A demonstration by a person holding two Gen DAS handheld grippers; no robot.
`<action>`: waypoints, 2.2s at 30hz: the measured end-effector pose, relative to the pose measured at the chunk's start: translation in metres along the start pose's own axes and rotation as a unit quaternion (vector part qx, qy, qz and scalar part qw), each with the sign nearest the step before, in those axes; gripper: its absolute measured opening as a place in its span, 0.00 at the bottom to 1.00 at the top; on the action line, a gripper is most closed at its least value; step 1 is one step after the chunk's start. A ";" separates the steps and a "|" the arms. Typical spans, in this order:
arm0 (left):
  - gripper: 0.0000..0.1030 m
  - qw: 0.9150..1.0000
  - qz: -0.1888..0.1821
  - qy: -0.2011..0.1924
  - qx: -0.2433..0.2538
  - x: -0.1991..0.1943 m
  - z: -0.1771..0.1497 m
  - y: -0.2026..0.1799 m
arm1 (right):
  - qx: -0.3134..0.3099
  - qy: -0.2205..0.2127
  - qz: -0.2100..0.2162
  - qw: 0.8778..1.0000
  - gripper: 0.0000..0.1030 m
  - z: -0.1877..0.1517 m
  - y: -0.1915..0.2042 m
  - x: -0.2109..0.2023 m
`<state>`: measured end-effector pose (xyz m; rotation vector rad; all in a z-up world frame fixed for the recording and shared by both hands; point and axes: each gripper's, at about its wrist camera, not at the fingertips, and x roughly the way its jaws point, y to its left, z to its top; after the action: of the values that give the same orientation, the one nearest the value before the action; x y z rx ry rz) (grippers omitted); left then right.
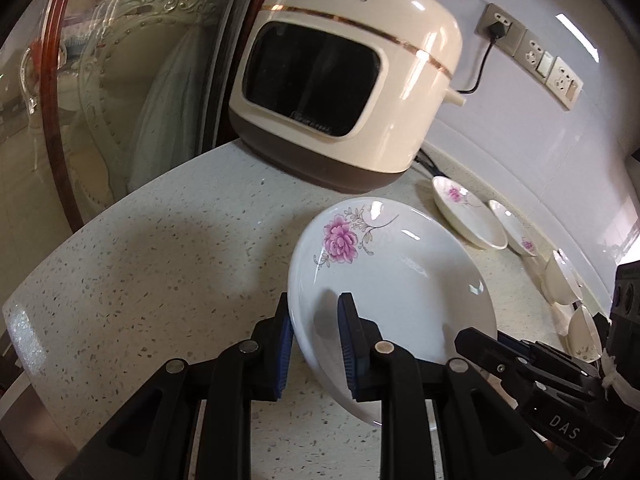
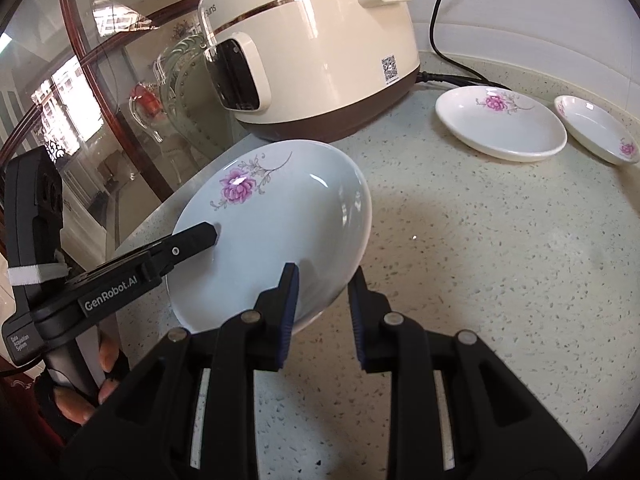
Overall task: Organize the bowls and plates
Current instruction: 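Lift and carry the held plate toward the cream rice cooker with both tools, then lower the plate onto the counter beside the cooker and open both tools, then grasp the rim of another pink-flower plate with the right tool while the left tool grasps it too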
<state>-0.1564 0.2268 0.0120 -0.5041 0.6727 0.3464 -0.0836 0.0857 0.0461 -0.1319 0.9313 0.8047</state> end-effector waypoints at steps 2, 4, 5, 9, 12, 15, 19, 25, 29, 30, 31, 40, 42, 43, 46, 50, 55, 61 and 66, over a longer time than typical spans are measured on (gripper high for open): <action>0.22 1.000 0.004 0.010 -0.008 0.004 0.000 0.004 | -0.004 0.008 -0.002 1.000 0.28 0.001 0.002 0.004; 0.22 1.000 0.006 0.021 -0.015 0.008 0.000 0.007 | -0.009 0.016 -0.005 1.000 0.28 0.001 0.005 0.007; 0.23 1.000 0.003 0.018 -0.016 0.006 0.000 0.008 | -0.010 0.017 -0.007 1.000 0.28 0.001 0.006 0.008; 0.25 1.000 0.004 0.019 -0.014 0.005 0.001 0.006 | -0.008 0.017 -0.007 1.000 0.29 0.002 0.006 0.008; 0.45 1.000 -0.003 0.017 -0.016 0.004 0.002 0.006 | 0.000 0.020 -0.005 1.000 0.37 0.002 0.005 0.009; 0.77 1.000 -0.003 0.010 -0.019 0.003 0.003 0.007 | 0.005 0.014 -0.009 1.000 0.48 0.002 0.005 0.008; 0.78 0.999 -0.001 -0.014 -0.028 -0.006 0.004 0.011 | 0.030 -0.042 -0.008 0.999 0.74 0.002 -0.002 -0.012; 0.85 0.986 0.022 -0.153 0.068 -0.060 0.006 -0.023 | 0.069 -0.130 -0.029 0.989 0.89 -0.004 -0.021 -0.047; 1.00 0.959 0.020 -0.223 0.172 -0.090 0.003 -0.073 | 0.057 -0.148 -0.093 0.983 0.94 -0.002 -0.029 -0.065; 1.00 0.957 0.015 -0.224 0.184 -0.092 0.004 -0.081 | 0.051 -0.142 -0.112 0.982 0.94 0.001 -0.032 -0.068; 1.00 0.956 0.009 -0.220 0.196 -0.094 0.003 -0.091 | 0.052 -0.131 -0.141 0.980 0.94 0.004 -0.039 -0.072; 1.00 0.981 -0.019 -0.092 0.168 -0.011 0.040 -0.182 | 0.165 -0.086 -0.156 0.970 0.94 0.022 -0.132 -0.077; 1.00 0.986 -0.005 -0.077 0.146 0.013 0.054 -0.196 | 0.190 -0.082 -0.150 0.967 0.94 0.025 -0.150 -0.074; 1.00 0.988 0.004 -0.071 0.140 0.025 0.060 -0.199 | 0.203 -0.084 -0.140 0.966 0.94 0.027 -0.160 -0.072; 1.00 0.992 0.047 -0.031 0.113 0.076 0.078 -0.207 | 0.220 -0.085 -0.115 0.965 0.94 0.035 -0.181 -0.060; 1.00 0.991 0.095 -0.022 0.086 0.112 0.081 -0.200 | 0.238 -0.082 -0.074 0.965 0.94 0.046 -0.199 -0.038; 1.00 0.994 0.094 0.005 0.058 0.142 0.077 -0.181 | 0.249 -0.084 -0.060 0.963 0.94 0.072 -0.216 -0.013; 1.00 0.997 0.056 0.039 -0.038 0.151 0.078 -0.148 | 0.258 -0.047 -0.049 0.964 0.70 0.094 -0.225 0.018; 1.00 0.997 0.056 0.039 -0.026 0.151 0.076 -0.154 | 0.217 -0.027 -0.073 0.973 0.49 0.104 -0.215 0.031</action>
<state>0.0633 0.1629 0.0128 -0.5330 0.7714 0.4528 0.1395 -0.0050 0.0369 0.2004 1.0126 0.4527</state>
